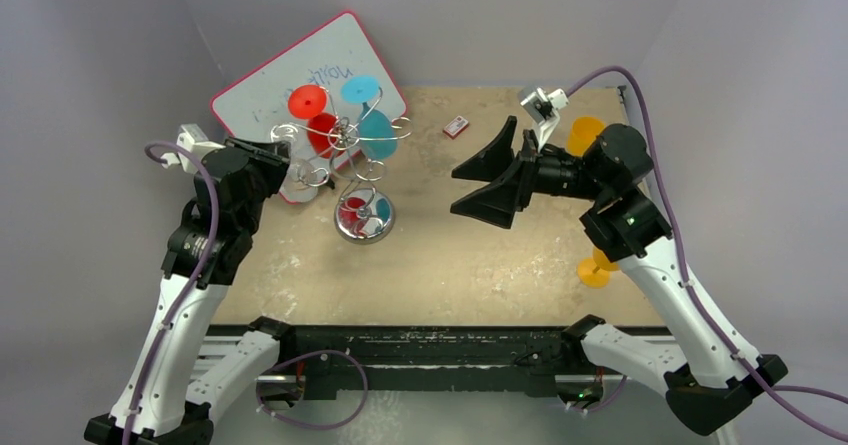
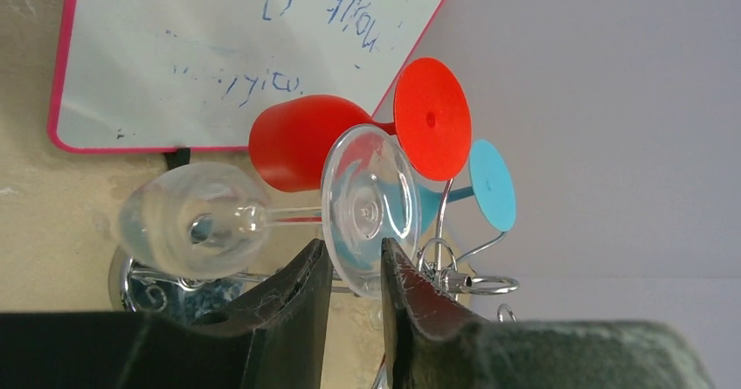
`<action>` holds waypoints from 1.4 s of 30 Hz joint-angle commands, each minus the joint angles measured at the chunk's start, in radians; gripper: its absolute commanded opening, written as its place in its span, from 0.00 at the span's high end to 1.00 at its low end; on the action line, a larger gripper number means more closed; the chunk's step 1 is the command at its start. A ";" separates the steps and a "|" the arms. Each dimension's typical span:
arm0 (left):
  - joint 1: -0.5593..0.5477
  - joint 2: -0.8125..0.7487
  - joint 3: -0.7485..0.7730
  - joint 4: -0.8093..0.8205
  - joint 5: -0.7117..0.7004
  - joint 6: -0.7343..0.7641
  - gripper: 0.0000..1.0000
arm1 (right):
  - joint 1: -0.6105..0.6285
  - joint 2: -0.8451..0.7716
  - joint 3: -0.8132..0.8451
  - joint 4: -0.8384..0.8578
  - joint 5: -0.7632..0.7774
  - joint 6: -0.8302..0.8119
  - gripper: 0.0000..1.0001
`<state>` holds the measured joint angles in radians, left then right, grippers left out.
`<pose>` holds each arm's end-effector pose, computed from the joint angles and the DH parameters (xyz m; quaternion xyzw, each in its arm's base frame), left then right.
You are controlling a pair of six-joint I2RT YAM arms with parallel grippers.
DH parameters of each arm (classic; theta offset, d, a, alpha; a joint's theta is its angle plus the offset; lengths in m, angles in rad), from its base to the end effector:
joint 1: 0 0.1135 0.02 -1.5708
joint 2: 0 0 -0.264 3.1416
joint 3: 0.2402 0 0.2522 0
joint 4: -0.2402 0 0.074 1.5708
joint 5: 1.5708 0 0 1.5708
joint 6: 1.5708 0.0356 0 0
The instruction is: Place the wine glass upside down on the wine glass rack
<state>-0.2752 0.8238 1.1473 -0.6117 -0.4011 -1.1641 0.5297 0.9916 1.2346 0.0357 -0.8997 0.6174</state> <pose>0.1541 -0.0291 0.4116 -0.4452 0.6577 -0.2664 0.5461 0.1510 0.1207 0.4781 -0.3231 0.5568 0.6101 0.4619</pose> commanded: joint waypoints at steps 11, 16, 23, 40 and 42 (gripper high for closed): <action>0.005 -0.030 0.044 -0.042 -0.059 0.081 0.64 | 0.002 0.021 0.004 -0.050 0.099 0.012 0.00; 0.004 -0.036 0.062 -0.069 -0.084 0.120 0.51 | 0.001 0.039 0.044 -0.177 0.275 0.009 0.00; 0.004 -0.048 0.105 -0.095 -0.073 0.231 0.34 | 0.002 0.047 0.099 -0.372 0.672 0.098 0.00; 0.005 -0.025 0.174 -0.147 0.201 0.545 0.24 | -0.006 0.269 0.282 -0.993 1.316 0.297 0.07; 0.005 -0.041 0.178 -0.145 0.211 0.564 0.24 | -0.009 0.268 0.283 -1.020 1.362 0.307 0.12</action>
<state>-0.2752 0.8059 1.2808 -0.7643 -0.2646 -0.6903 0.5285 1.2732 1.4658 -0.8421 0.3019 0.8539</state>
